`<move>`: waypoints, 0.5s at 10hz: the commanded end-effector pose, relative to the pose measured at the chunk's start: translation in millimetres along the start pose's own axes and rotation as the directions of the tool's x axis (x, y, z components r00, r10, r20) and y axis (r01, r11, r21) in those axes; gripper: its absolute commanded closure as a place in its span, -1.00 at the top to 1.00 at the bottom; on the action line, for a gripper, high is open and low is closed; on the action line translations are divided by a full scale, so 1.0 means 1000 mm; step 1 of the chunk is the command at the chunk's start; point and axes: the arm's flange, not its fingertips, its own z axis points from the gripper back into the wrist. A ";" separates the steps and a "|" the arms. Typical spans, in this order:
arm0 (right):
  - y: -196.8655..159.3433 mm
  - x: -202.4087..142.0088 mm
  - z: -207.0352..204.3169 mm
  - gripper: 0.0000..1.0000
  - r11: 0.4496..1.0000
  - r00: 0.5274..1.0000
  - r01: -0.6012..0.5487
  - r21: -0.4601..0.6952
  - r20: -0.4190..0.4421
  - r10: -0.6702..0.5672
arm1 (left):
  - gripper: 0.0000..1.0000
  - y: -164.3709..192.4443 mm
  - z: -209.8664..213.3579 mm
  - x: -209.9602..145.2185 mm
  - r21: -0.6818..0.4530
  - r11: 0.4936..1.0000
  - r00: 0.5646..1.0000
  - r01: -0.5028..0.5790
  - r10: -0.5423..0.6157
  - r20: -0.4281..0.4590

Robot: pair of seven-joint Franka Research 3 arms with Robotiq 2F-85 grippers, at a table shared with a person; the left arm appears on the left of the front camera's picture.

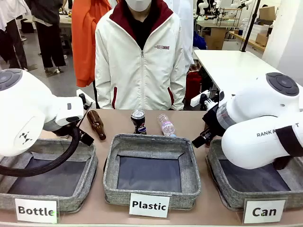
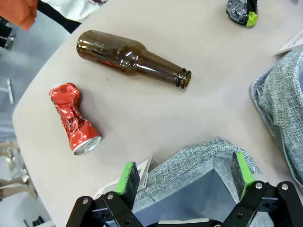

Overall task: Sort the can waste into the basket.
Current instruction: Pick up the can waste from the table and place it in the right Fabric basket.

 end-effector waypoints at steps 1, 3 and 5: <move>0.000 0.000 0.000 1.00 1.000 1.000 0.000 0.000 0.000 0.000 | 1.00 0.000 0.000 0.000 0.000 1.000 1.000 0.000 0.000 0.000; 0.000 0.000 0.000 1.00 1.000 1.000 0.000 0.000 0.000 0.000 | 1.00 0.000 0.000 0.000 0.000 1.000 1.000 0.000 0.000 0.000; 0.000 0.000 0.000 1.00 1.000 1.000 0.000 0.000 0.000 0.000 | 1.00 0.000 0.000 0.000 0.000 1.000 1.000 0.000 0.000 0.000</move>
